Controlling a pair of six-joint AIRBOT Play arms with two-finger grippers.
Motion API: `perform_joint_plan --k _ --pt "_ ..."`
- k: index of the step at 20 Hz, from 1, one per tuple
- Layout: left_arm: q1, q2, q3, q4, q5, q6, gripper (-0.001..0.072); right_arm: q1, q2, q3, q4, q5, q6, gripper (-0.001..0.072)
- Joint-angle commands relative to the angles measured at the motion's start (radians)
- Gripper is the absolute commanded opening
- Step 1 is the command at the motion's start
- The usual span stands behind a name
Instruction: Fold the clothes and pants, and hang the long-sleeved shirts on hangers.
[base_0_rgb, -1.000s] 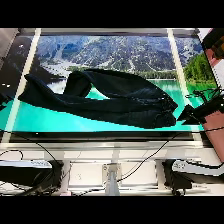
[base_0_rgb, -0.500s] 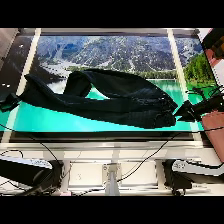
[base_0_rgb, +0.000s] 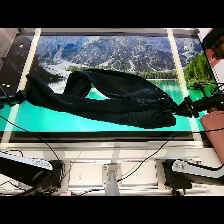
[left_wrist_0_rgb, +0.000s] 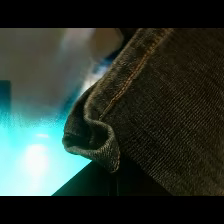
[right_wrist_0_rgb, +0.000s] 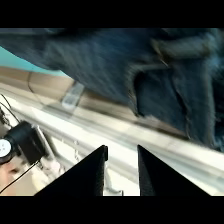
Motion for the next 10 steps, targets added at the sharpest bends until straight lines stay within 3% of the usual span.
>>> perform_joint_plan --k 1,6,10 --pt "-0.004 0.070 0.024 -0.031 0.008 0.037 0.0026 0.000 0.076 -0.001 0.000 -0.065 -0.056 0.0254" --pt "0.000 0.238 0.038 -0.019 0.000 0.026 0.0026 0.000 0.229 -0.106 -0.176 -0.109 -0.032 0.0261" --pt "0.000 0.269 0.037 -0.020 -0.047 0.026 0.0026 -0.050 0.295 -0.299 -0.222 -0.226 0.051 0.0492"
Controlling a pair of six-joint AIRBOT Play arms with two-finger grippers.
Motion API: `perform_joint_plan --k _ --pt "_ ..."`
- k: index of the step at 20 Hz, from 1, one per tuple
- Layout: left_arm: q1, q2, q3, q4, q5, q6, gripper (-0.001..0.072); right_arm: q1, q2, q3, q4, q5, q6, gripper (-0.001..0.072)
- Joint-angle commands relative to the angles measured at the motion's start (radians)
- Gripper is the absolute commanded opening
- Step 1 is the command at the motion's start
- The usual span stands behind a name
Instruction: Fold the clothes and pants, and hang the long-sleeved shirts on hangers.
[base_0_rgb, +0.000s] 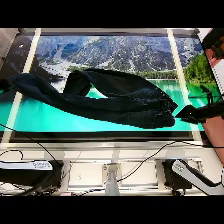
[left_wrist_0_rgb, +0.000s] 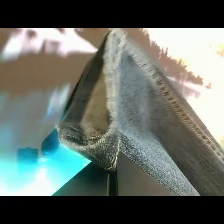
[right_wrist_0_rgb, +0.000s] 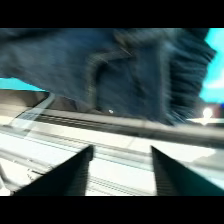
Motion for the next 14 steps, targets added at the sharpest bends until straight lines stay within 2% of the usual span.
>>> perform_joint_plan --k 1,9,14 --pt "0.001 0.031 0.001 0.000 -0.043 0.001 0.0026 -0.038 0.043 -0.130 -0.042 -0.117 0.071 0.0492" --pt "0.001 0.031 -0.001 0.000 -0.045 0.000 0.0026 -0.040 -0.154 -0.150 0.010 -0.207 0.064 0.0509" --pt "0.001 0.031 -0.001 -0.001 -0.046 -0.001 0.0027 -0.039 -0.275 -0.150 0.202 -0.307 -0.065 0.0506"
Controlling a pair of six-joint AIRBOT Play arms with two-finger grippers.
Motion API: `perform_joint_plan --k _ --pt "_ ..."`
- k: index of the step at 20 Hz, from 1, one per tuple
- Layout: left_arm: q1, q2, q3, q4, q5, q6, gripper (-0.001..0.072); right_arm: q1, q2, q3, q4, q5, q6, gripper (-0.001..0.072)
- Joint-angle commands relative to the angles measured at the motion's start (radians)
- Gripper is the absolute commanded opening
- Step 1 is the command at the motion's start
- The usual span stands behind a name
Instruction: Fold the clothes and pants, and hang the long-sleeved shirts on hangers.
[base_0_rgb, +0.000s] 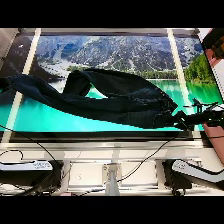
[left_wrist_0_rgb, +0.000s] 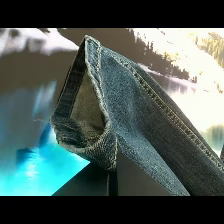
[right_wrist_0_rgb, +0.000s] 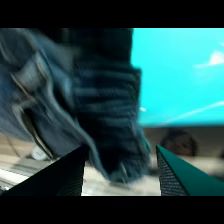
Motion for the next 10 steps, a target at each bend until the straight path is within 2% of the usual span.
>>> perform_joint_plan --k 1,2,4,5,7,9,10 --pt "0.001 0.001 0.000 -0.003 -0.006 -0.014 0.0026 0.000 -0.075 -0.001 0.141 -0.067 -0.097 0.0482" --pt "0.001 0.001 0.000 -0.003 -0.009 -0.040 0.0026 0.000 -0.078 -0.001 0.176 -0.066 -0.126 0.0395" --pt "0.001 0.002 0.000 -0.003 -0.017 -0.079 0.0026 0.000 -0.077 0.002 0.251 -0.035 -0.177 0.0134" --pt "0.001 0.003 0.000 -0.003 -0.025 -0.080 0.0026 0.000 -0.074 0.007 0.289 0.002 -0.215 0.0069" --pt "0.001 0.018 0.001 -0.002 -0.054 -0.112 0.0026 0.000 -0.057 0.037 0.331 0.073 -0.233 0.0068" --pt "0.002 0.057 0.004 0.045 -0.049 -0.198 0.0024 0.000 -0.026 0.097 0.327 0.132 -0.208 0.0068" --pt "0.002 0.081 0.016 0.127 -0.038 -0.273 0.0024 0.000 -0.007 0.142 0.312 0.148 -0.170 0.0068"
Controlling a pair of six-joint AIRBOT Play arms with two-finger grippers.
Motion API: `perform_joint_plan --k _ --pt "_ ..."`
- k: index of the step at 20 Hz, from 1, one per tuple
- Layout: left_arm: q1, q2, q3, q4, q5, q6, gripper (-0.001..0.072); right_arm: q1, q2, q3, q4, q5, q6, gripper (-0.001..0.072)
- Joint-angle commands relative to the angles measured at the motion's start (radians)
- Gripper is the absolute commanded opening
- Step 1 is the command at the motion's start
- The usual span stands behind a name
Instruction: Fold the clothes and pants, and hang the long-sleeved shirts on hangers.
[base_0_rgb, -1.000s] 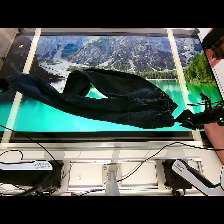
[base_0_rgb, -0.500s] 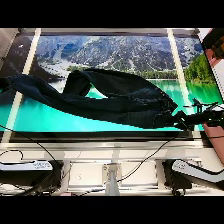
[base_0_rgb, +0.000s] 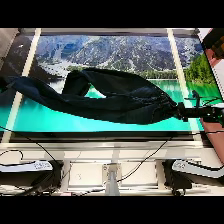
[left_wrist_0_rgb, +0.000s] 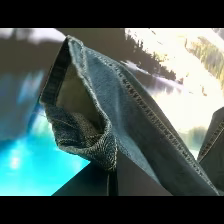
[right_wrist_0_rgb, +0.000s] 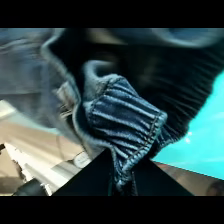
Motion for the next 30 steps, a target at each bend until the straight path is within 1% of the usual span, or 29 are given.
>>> perform_joint_plan --k 1,3,4,5,7,9,11,14,16,18,20,23,26,27,29,30 --pt "0.000 0.061 0.035 0.194 0.001 -0.214 0.0024 0.000 0.051 0.122 -0.006 0.087 0.071 0.0068" --pt "0.000 0.091 0.090 0.382 -0.029 -0.373 0.0022 0.001 0.089 0.234 -0.126 0.114 0.209 0.0067" --pt "0.000 0.100 0.116 0.453 -0.054 -0.432 0.0021 0.001 0.102 0.291 -0.193 0.142 0.270 0.0067" --pt "0.000 0.104 0.129 0.475 -0.074 -0.465 0.0022 0.001 0.107 0.340 -0.243 0.180 0.311 0.0067" --pt "-0.013 0.106 0.130 0.491 -0.134 -0.465 0.0021 0.001 0.107 0.415 -0.334 0.266 0.363 0.0067" --pt "-0.057 0.092 0.130 0.592 -0.236 -0.463 0.0021 0.011 0.107 0.434 -0.419 0.332 0.381 0.0067" --pt "-0.109 0.064 0.130 0.691 -0.335 -0.462 0.0021 0.041 0.104 0.426 -0.514 0.342 0.421 0.0067" --pt "-0.174 0.002 0.129 0.789 -0.463 -0.399 0.0022 0.081 0.100 0.398 -0.582 0.348 0.421 0.0067" --pt "-0.193 -0.042 0.129 0.805 -0.543 -0.391 0.0022 0.090 0.100 0.378 -0.603 0.358 0.420 0.0067" --pt "-0.195 -0.076 0.129 0.812 -0.620 -0.333 0.0022 0.090 0.100 0.365 -0.666 0.387 0.422 0.0067" --pt "-0.185 -0.087 0.122 0.815 -0.629 -0.319 0.0022 0.090 0.101 0.351 -0.715 0.402 0.427 0.0067" --pt "-0.176 -0.089 0.090 0.813 -0.632 -0.269 0.0022 0.090 0.100 0.290 -0.716 0.383 0.431 0.0067" --pt "-0.162 -0.097 0.006 0.815 -0.633 -0.215 0.0022 0.090 0.101 0.188 -0.722 0.332 0.413 0.0067" --pt "-0.154 -0.099 -0.025 0.825 -0.636 -0.193 0.0022 0.090 0.100 0.161 -0.724 0.318 0.413 0.0067" --pt "-0.137 -0.105 -0.080 0.894 -0.641 -0.190 0.0022 0.090 0.100 0.122 -0.724 0.295 0.412 0.0067" --pt "-0.129 -0.106 -0.099 0.904 -0.644 -0.190 0.0022 0.090 0.100 0.117 -0.725 0.294 0.411 0.0068"
